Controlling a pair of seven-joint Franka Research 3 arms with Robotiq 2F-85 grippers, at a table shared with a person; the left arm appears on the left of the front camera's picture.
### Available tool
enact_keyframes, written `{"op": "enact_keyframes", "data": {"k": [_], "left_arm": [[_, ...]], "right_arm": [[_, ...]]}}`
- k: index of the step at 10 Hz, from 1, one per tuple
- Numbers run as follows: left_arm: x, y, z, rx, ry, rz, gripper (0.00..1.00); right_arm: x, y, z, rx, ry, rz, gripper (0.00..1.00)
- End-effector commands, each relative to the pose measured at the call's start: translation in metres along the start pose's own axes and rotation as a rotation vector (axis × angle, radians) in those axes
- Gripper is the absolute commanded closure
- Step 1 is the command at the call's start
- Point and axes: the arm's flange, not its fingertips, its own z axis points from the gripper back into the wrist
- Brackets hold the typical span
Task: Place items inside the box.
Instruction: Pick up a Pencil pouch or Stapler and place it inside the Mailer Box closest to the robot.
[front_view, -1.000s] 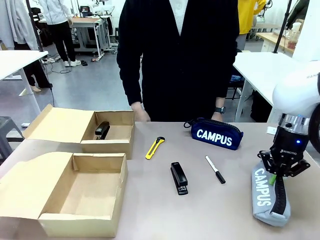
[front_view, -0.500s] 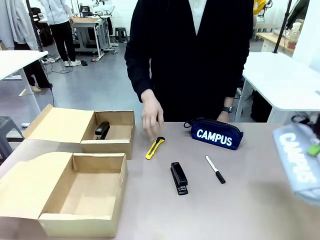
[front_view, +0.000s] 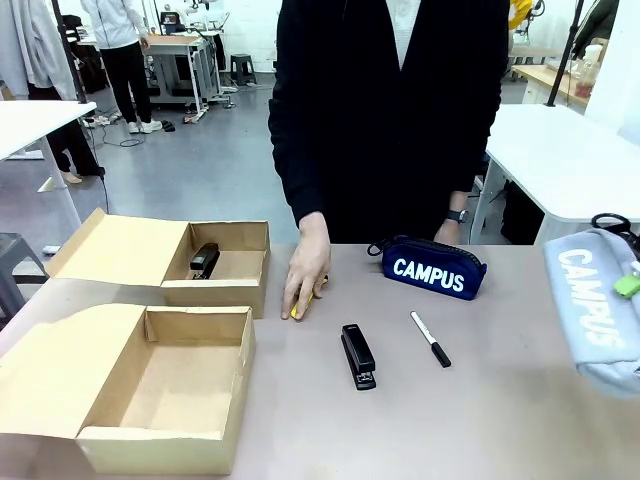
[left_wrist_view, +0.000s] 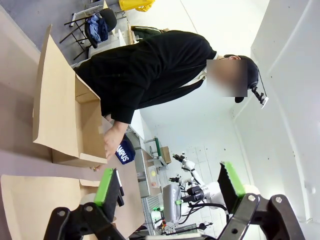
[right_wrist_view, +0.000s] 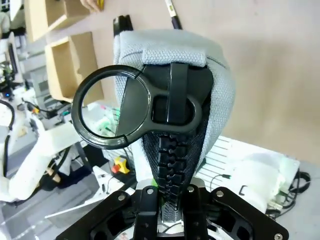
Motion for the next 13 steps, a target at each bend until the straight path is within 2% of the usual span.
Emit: {"op": "enact_keyframes", "data": {"k": [1,4,5,7,8,10,13], "left_arm": [[-0.003,-0.001,-0.001,-0.017,-0.005,-0.019,0.00],[-0.003,-0.001,-0.001,-0.017,-0.005,-0.019,0.00],[-0.003,-0.001,-0.001,-0.017,-0.005,-0.019,0.00],[-0.003,-0.001,-0.001,-0.017,-0.005,-0.019,0.00],[-0.003,-0.001,-0.001,-0.017,-0.005,-0.019,0.00],[-0.003,-0.001,-0.001,-0.017,-0.005,-0.019,0.00],[-0.003,-0.001,-0.001,-0.017,-0.005,-0.019,0.00]], "right_arm": [[0.009,0.006,-0.015,0.079,-0.021,-0.103,0.89],[0.047,0.103,-0.072,-0.145,0.017,-0.102,0.89],[0.053,0.114,-0.076,-0.183,0.032,-0.097,0.89],[0.047,0.100,-0.065,-0.157,0.041,-0.149,0.89],[0.042,0.114,-0.072,-0.116,0.003,-0.178,0.89],[0.033,0.178,-0.110,-0.012,0.024,-0.103,0.89],[0.013,0.277,-0.171,0.088,0.165,-0.031,0.89]]}}
